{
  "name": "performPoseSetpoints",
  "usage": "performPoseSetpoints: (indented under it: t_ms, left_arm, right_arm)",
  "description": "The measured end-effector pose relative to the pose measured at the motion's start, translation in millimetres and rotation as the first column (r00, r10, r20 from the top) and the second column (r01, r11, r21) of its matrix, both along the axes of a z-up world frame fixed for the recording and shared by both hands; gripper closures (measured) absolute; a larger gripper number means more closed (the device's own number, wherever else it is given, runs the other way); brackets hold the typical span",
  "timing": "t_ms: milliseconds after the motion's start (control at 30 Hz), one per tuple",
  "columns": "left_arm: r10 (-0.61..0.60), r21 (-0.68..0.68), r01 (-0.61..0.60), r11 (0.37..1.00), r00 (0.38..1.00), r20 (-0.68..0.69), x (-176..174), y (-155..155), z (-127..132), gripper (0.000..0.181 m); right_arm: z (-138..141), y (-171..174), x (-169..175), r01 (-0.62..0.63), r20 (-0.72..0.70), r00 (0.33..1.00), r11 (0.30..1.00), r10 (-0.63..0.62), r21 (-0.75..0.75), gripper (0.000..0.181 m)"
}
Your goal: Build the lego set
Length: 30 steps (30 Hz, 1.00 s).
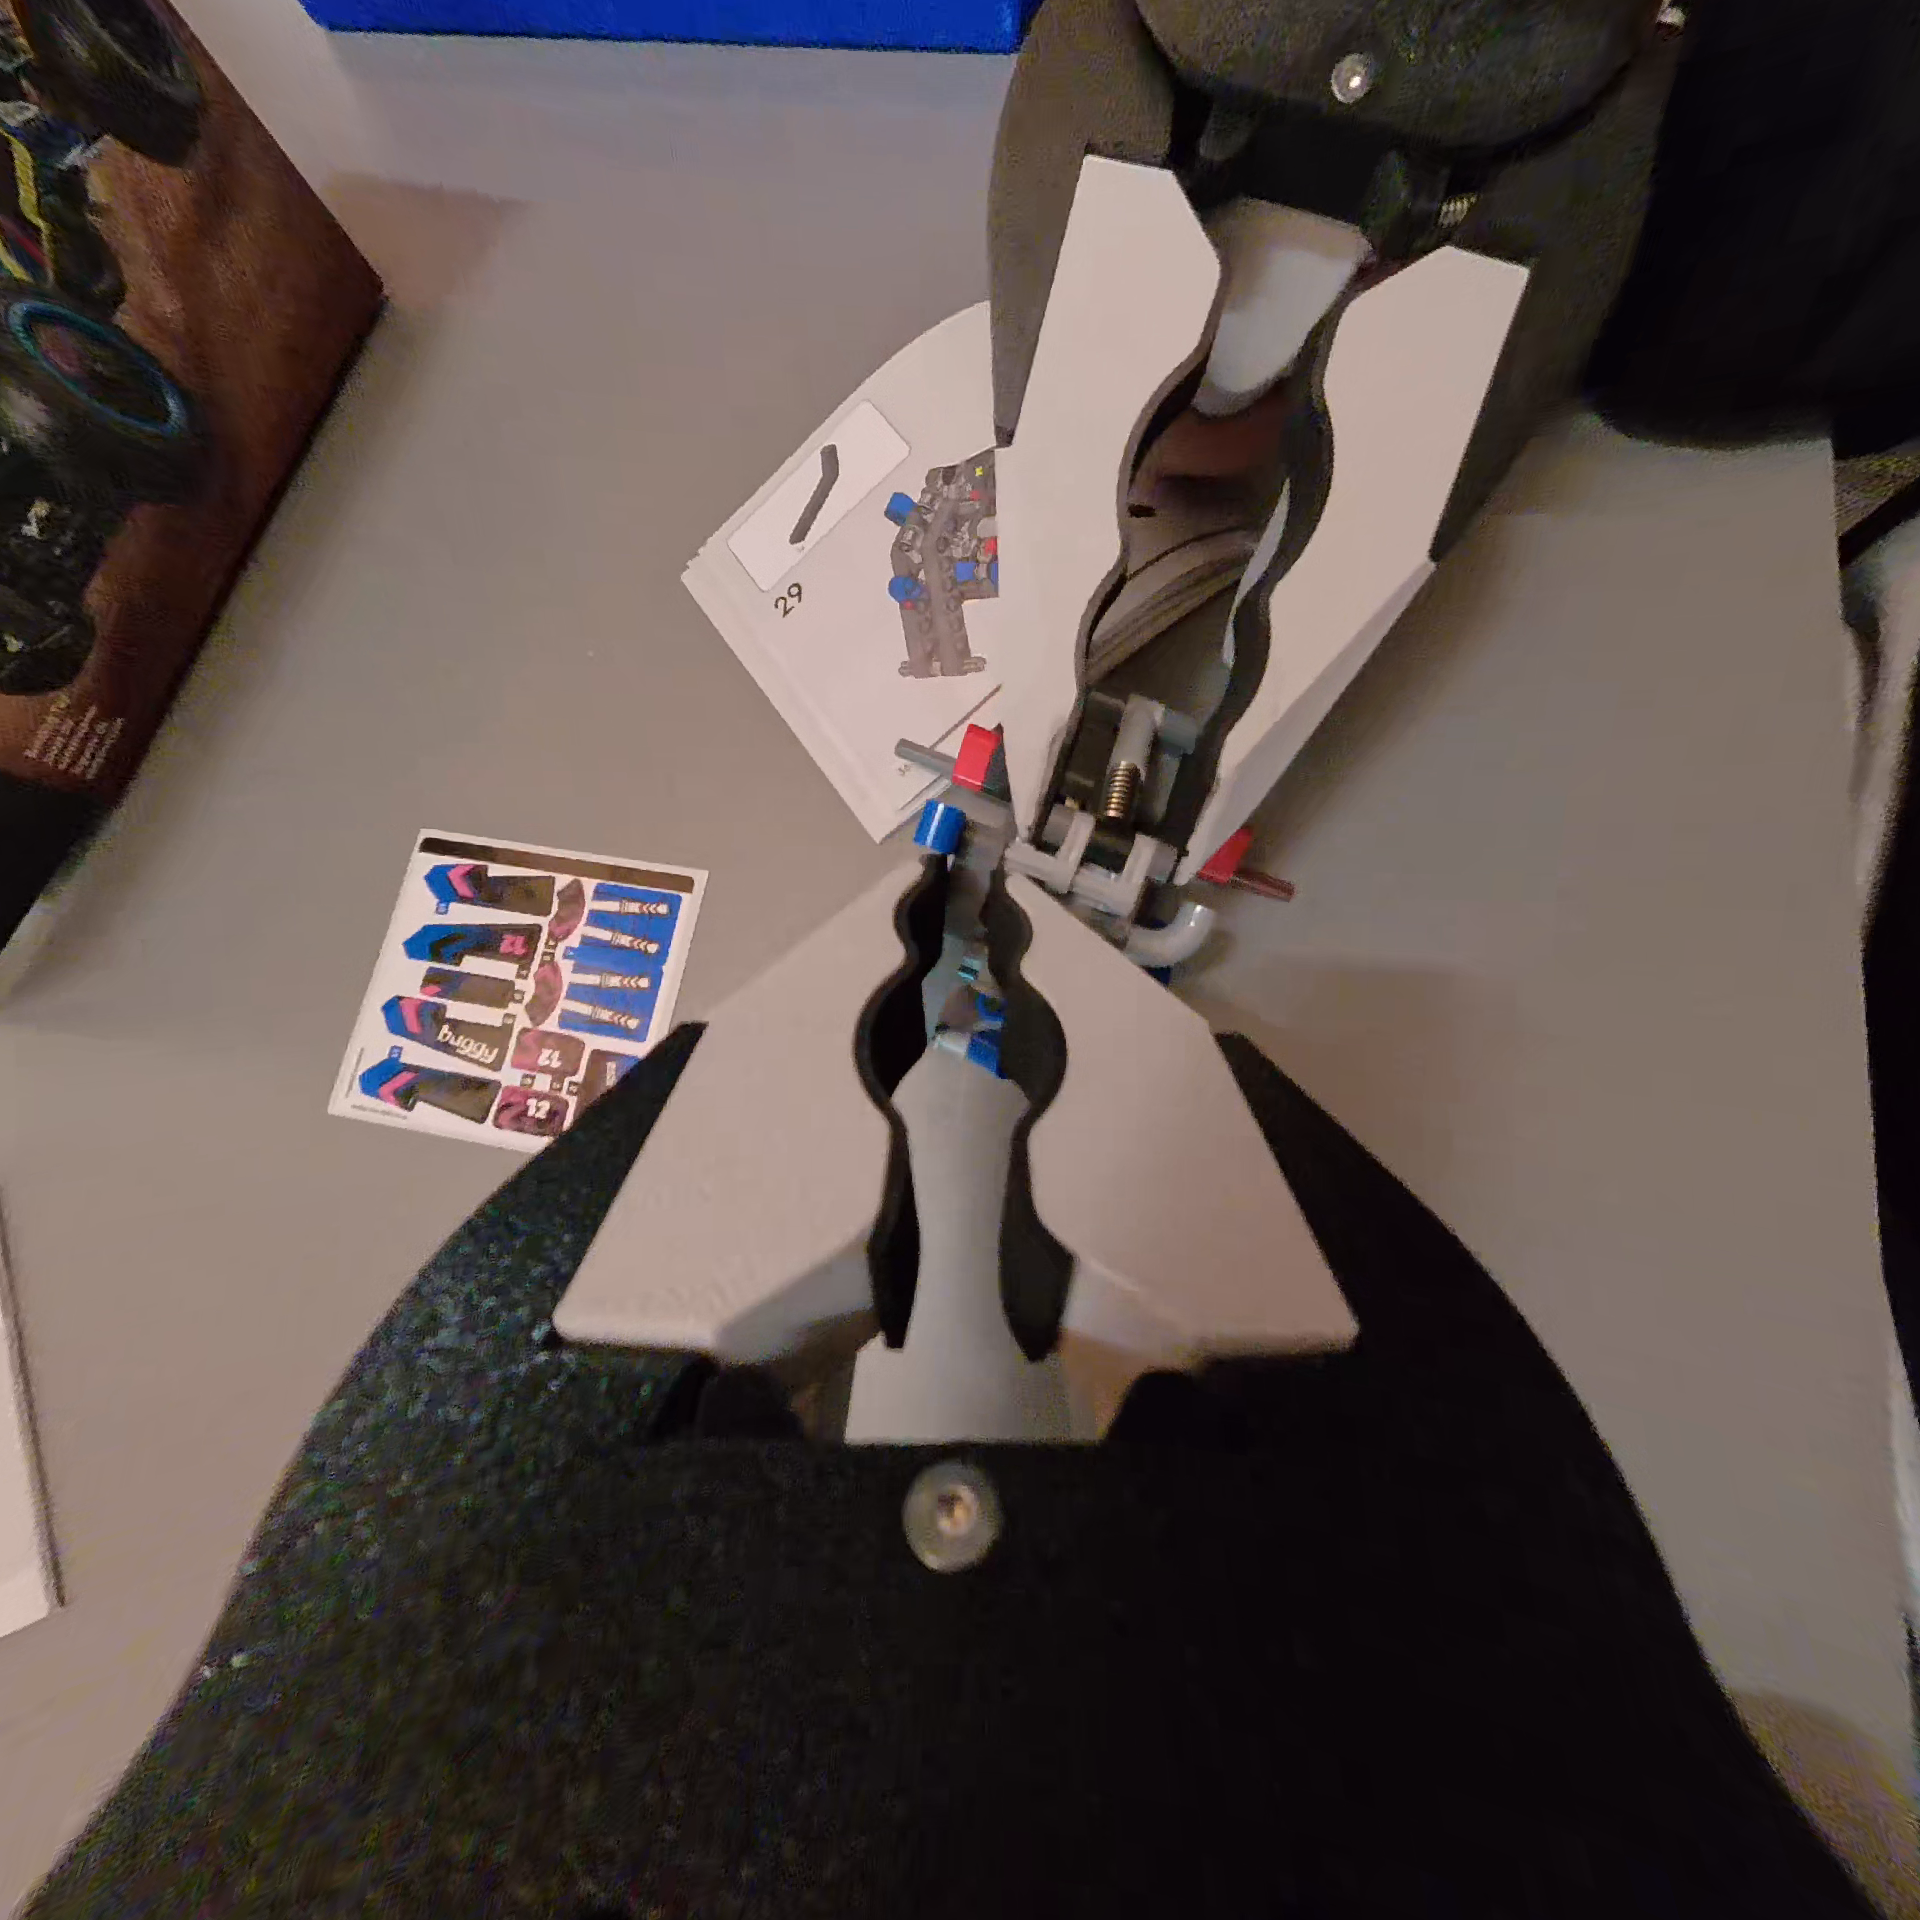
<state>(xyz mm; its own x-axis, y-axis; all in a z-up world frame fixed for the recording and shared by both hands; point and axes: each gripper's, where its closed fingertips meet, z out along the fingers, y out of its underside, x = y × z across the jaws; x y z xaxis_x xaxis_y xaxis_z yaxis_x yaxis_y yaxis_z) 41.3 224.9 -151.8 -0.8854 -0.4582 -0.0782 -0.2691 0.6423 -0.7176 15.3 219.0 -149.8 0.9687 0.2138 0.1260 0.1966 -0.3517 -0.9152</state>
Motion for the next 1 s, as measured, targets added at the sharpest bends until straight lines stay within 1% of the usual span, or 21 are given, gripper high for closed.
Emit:
performPoseSetpoints:
  t_ms: [100, 133, 233, 300, 333, 467, 533, 567, 633, 667, 733, 800, 833, 933, 1000]
  left_arm:
    - [0.002, 0.019, -0.002, 1.000, 1.000, 0.009, 1.8, 0.2, -0.6, 0.176]
    - [0.014, 0.013, -0.013, 1.000, 1.000, -0.006, 2.2, 0.2, -0.9, 0.176]
    - [0.038, -0.031, -0.039, 0.999, 0.998, -0.055, 1.7, -0.6, -1.3, 0.177]
    - [0.048, -0.087, -0.058, 0.995, 0.993, -0.111, 0.5, -1.4, -1.6, 0.177]
    - [0.044, -0.096, -0.054, 0.994, 0.993, -0.111, 0.7, -1.0, -2.0, 0.177]
    - [0.034, -0.022, -0.035, 0.999, 0.998, -0.054, 1.6, -0.5, -2.4, 0.177]
    - [0.033, -0.010, -0.033, 0.999, 0.998, -0.052, 2.0, -0.5, -2.3, 0.176]
    - [0.042, -0.030, -0.045, 0.999, 0.995, -0.085, 1.5, -0.3, -2.2, 0.177]
    - [0.065, -0.113, -0.086, 0.990, 0.983, -0.172, 2.3, -0.7, -1.5, 0.177]
    - [0.067, -0.137, -0.095, 0.986, 0.979, -0.192, 2.6, -0.9, -1.8, 0.177]
    - [0.051, -0.114, -0.068, 0.991, 0.987, -0.150, 2.4, -1.1, -1.8, 0.177]
    - [0.016, -0.038, -0.018, 0.999, 0.997, -0.072, 2.5, -0.9, -1.8, 0.177]
    - [0.008, -0.013, -0.009, 1.000, 0.998, -0.055, 2.6, -0.7, -2.0, 0.177]
    - [0.009, 0.010, -0.008, 1.000, 0.999, -0.054, 3.1, -0.5, -2.3, 0.177]
    - [0.014, -0.001, -0.015, 1.000, 0.998, -0.067, 3.9, -1.1, -2.0, 0.177]
  right_arm:
    - [-0.2, -0.1, 1.6, 0.006, 0.004, 1.000, 1.000, -0.006, 0.000, 0.159]
    - [-0.4, 0.0, 2.2, 0.011, 0.007, 1.000, 1.000, -0.011, 0.001, 0.159]
    - [-0.7, -0.4, 2.4, 0.010, 0.006, 1.000, 1.000, -0.010, -0.002, 0.159]
    - [-0.3, -0.7, 1.7, 0.004, 0.004, 1.000, 1.000, -0.004, 0.001, 0.159]
    - [-0.5, -0.7, 0.9, 0.001, 0.002, 1.000, 1.000, -0.001, -0.001, 0.159]
    - [-1.4, 0.1, 1.5, 0.006, 0.005, 1.000, 1.000, -0.006, -0.006, 0.159]
    - [-1.4, -0.2, 1.8, 0.007, 0.003, 1.000, 1.000, -0.007, -0.007, 0.159]
    - [-1.6, -0.1, 1.6, 0.006, 0.006, 1.000, 1.000, -0.006, -0.008, 0.159]
    - [-0.7, -0.5, -1.3, -0.008, 0.002, 1.000, 1.000, 0.008, -0.003, 0.159]
    - [-0.7, -0.2, -0.9, -0.004, 0.004, 1.000, 1.000, 0.004, -0.003, 0.159]
    - [-0.7, -0.2, -1.1, -0.008, 0.000, 1.000, 1.000, 0.008, -0.004, 0.159]
    - [-1.7, 0.1, -1.1, -0.007, 0.008, 1.000, 1.000, 0.008, -0.008, 0.159]
    - [-1.7, 0.1, -1.2, -0.009, 0.008, 1.000, 1.000, 0.009, -0.008, 0.159]
    - [-2.2, 0.6, -1.1, -0.007, 0.011, 1.000, 1.000, 0.007, -0.010, 0.159]
    - [-2.1, 0.7, -0.7, -0.004, 0.016, 1.000, 1.000, 0.004, -0.009, 0.159]
